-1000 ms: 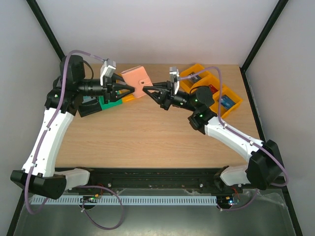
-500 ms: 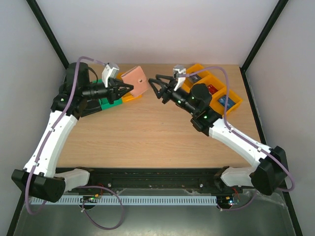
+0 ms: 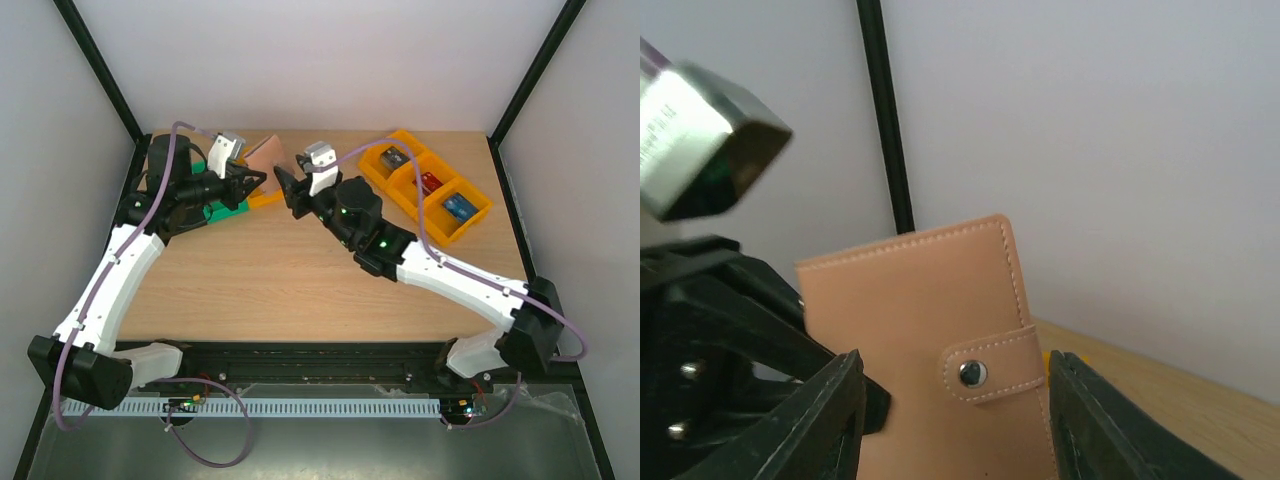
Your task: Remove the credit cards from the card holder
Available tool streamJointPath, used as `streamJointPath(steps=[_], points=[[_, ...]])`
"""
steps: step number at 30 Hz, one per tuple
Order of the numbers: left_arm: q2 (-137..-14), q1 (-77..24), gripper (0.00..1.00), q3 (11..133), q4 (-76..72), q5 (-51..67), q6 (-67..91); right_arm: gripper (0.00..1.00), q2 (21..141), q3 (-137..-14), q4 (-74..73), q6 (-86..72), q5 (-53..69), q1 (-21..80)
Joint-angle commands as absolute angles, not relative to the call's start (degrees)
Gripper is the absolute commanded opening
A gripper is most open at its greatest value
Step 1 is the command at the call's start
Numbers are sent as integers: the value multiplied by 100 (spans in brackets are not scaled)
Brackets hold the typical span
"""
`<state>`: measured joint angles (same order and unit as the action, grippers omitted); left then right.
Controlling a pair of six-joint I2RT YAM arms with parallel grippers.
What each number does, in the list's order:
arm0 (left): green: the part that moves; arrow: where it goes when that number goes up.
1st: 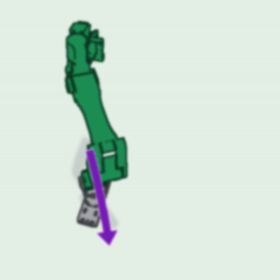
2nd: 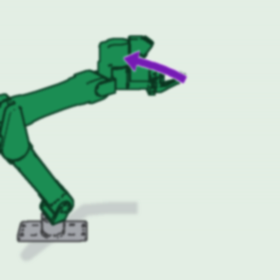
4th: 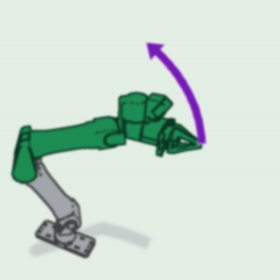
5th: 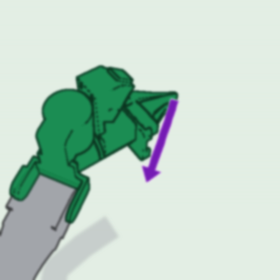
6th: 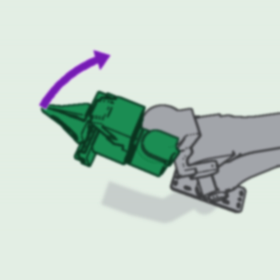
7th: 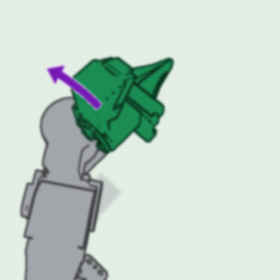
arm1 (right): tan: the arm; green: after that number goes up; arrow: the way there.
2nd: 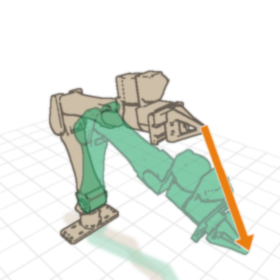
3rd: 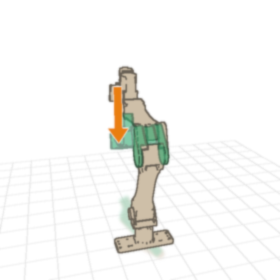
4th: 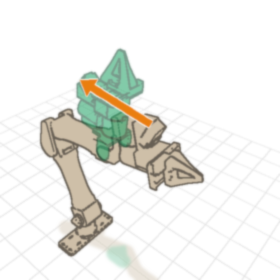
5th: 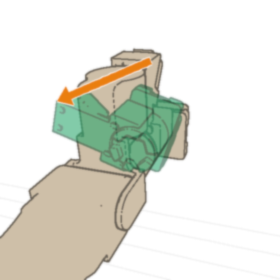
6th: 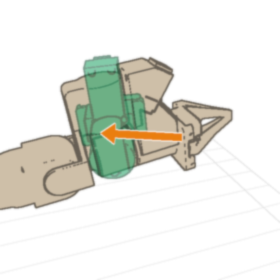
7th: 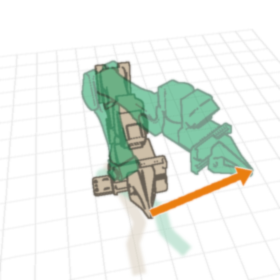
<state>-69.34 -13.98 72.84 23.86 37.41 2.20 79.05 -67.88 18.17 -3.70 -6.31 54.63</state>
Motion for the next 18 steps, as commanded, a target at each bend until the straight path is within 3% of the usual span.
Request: streamJointPath(steps=[1,8,14,18], points=[[-6827,-1424,2,7268,2197,3763,294,49,8259,-7105,1653,-179,-927,5501],[-6840,-1430,2,7242,2188,3917,282,47,8569,-7264,1506,-109,-1232,5502],[-6829,-1429,2,7212,2197,4089,256,33,8803,-7480,1495,-67,-1484,5502],[-6827,-1427,2,7158,2182,4141,246,34,8919,-7684,1402,-14,-1464,5501]])
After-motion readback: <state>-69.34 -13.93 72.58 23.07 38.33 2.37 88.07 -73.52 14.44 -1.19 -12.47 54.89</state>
